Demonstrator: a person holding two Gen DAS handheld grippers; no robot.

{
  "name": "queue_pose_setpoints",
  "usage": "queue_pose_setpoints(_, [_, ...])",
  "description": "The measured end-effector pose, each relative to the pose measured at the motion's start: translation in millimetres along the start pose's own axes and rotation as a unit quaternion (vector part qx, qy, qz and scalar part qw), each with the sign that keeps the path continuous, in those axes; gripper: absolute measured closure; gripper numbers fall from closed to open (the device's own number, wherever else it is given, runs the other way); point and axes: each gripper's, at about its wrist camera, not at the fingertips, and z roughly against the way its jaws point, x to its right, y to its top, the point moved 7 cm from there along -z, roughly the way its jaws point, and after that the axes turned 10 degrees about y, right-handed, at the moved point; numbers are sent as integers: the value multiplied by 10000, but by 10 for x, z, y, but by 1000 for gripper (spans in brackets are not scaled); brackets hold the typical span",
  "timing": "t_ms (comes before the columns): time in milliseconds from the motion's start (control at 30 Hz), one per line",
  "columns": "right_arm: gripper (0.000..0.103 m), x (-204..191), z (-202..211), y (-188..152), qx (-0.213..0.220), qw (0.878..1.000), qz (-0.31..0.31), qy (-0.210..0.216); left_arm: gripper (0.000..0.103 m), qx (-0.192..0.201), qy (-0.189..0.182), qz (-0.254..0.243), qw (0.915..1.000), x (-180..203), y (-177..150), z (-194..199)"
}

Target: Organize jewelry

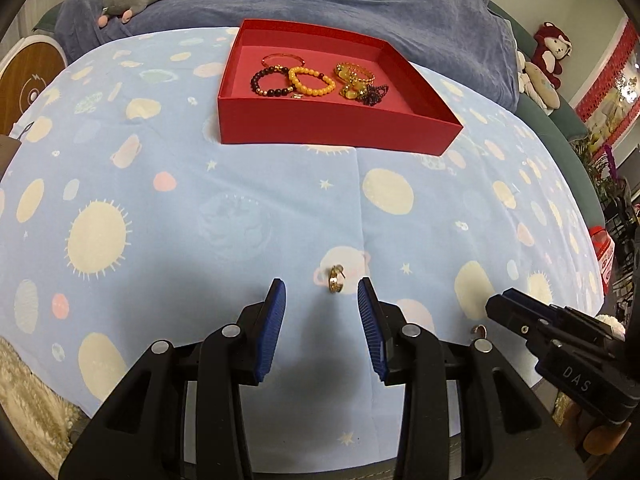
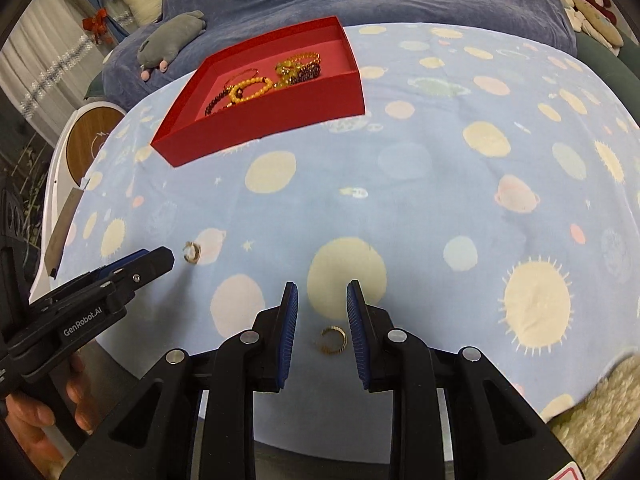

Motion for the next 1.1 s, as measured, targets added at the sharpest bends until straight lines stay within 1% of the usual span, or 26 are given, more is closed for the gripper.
queue_pose_setpoints(233, [78, 27, -79, -197, -193, 9998, -20, -86, 67, 9, 29, 19, 10000, -29, -116, 43])
queue_pose_setpoints(567, [78, 37, -141, -232, -234, 9994, 77, -248, 67, -18, 79, 43, 10000, -50, -195, 54])
queue_pose_setpoints(667, [81, 38, -144, -225, -217, 9993, 110, -293, 67, -12, 69, 53, 10000, -43, -183, 51])
queue_pose_setpoints(800, [91, 83, -139, -212, -175, 9995, -10, -273, 67, -8, 80, 47, 10000, -32, -168, 38])
queue_pose_setpoints(967, [94, 100, -144, -205, -156, 9996, -37, -241, 67, 8, 61, 27, 10000, 17, -105, -4])
queue_pose_setpoints(1100, [97, 116, -146, -198, -141, 9997, -86, -193, 67, 0, 14, 57, 10000, 73, -36, -68])
